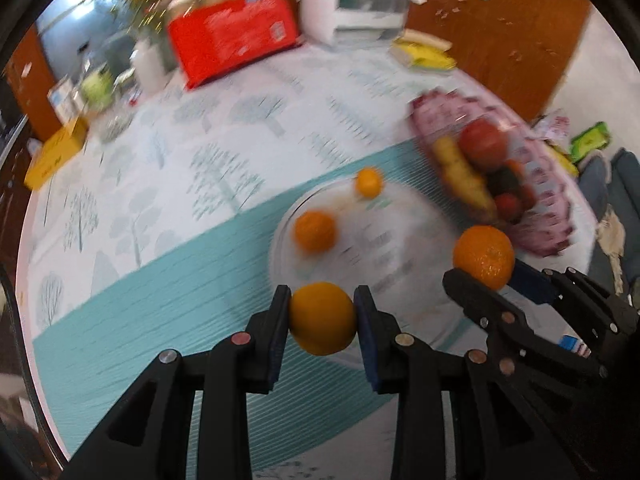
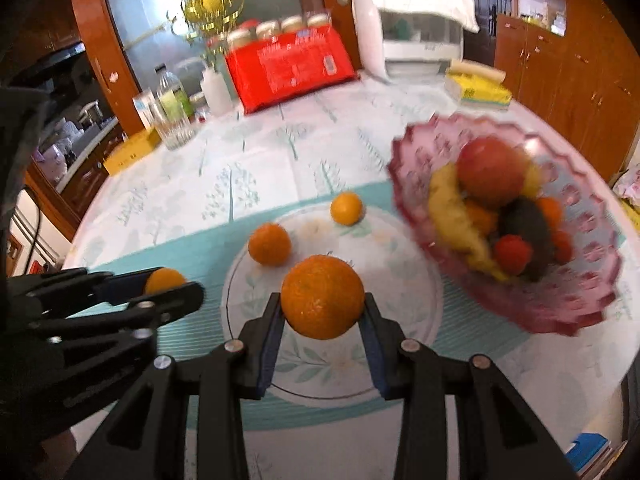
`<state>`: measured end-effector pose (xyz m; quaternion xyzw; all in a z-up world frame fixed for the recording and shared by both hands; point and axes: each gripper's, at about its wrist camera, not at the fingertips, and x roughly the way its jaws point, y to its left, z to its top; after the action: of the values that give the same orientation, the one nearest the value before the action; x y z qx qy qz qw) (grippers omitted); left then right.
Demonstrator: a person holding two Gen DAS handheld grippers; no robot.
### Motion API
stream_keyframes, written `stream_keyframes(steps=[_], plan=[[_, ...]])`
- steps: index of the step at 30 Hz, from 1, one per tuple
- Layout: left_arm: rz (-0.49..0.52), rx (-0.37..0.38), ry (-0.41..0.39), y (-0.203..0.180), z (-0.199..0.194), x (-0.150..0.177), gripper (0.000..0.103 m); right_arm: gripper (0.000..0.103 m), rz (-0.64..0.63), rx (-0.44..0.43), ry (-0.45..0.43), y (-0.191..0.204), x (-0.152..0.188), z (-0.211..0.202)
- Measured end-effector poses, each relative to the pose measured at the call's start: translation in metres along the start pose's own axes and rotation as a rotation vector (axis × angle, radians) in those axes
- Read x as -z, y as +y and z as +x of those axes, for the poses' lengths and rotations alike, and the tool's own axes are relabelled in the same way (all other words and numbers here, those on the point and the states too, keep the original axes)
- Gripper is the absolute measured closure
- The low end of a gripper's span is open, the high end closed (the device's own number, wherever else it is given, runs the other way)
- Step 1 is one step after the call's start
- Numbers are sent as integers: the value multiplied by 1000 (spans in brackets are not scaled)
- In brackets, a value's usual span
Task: Organize fruits
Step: 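Grasp an orange with the left gripper while the right gripper grasps another orange, then carry both oranges over the pink bowl and open both grippers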
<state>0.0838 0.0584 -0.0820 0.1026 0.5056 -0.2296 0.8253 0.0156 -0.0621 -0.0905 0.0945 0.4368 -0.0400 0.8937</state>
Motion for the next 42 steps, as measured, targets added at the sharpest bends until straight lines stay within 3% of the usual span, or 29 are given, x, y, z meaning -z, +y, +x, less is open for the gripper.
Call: stream_keyframes(steps=[8,16,24,31,42], plan=[[91,71,-147,-72,-51,-43,72,65,20,90,-125,-56,-29,-81],[70,50,-206,-133,-65,-86,72,65,14,102,-157,-127,-53,-107],[30,-6,-171,-184,-28,-117,72,65,-37,58,-116,-192,-75,-85],[0,-53,-126,-205,11,-133,72,65,-65,26,-15,-232,-82,-40],[35,-88,-85,-223,66,-184,72,65,-112,9,91,-247,-85,14]])
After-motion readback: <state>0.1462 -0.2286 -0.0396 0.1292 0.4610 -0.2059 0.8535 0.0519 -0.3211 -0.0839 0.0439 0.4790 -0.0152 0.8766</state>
